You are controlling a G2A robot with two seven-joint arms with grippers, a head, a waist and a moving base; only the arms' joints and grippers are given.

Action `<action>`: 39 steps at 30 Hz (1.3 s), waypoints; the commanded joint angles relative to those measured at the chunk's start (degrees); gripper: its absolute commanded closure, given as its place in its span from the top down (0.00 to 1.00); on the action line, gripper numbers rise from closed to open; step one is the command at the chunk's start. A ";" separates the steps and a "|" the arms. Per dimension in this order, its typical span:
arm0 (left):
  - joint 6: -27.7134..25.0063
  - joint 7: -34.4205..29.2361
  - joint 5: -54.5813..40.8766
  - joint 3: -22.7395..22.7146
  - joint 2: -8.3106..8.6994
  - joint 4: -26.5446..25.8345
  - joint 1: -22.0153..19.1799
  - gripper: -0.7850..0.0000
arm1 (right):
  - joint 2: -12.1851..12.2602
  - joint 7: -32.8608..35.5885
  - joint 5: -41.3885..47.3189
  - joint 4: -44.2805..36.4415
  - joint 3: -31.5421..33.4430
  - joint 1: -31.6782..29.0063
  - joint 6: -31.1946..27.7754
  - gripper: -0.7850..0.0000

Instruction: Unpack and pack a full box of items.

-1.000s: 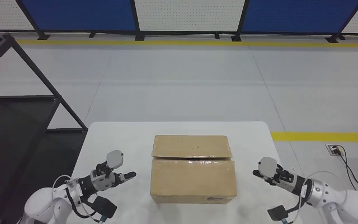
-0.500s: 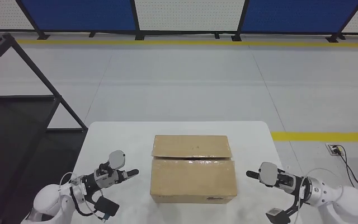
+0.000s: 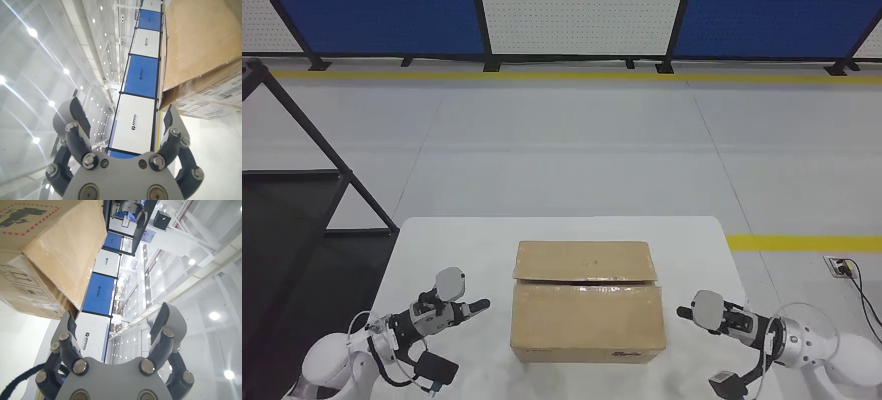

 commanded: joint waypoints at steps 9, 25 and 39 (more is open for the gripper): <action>2.51 -1.89 7.02 5.30 -0.35 3.97 -6.43 1.00 | -0.19 3.37 -0.70 9.78 -4.51 5.88 1.45 1.00; 3.57 -1.03 4.00 6.69 -0.26 6.05 -7.27 1.00 | -0.31 -1.21 6.35 10.35 -9.12 8.77 3.35 1.00; 3.94 -2.71 3.49 6.55 -0.23 5.75 -6.77 1.00 | -0.55 -3.27 9.22 12.07 -13.16 12.23 3.57 1.00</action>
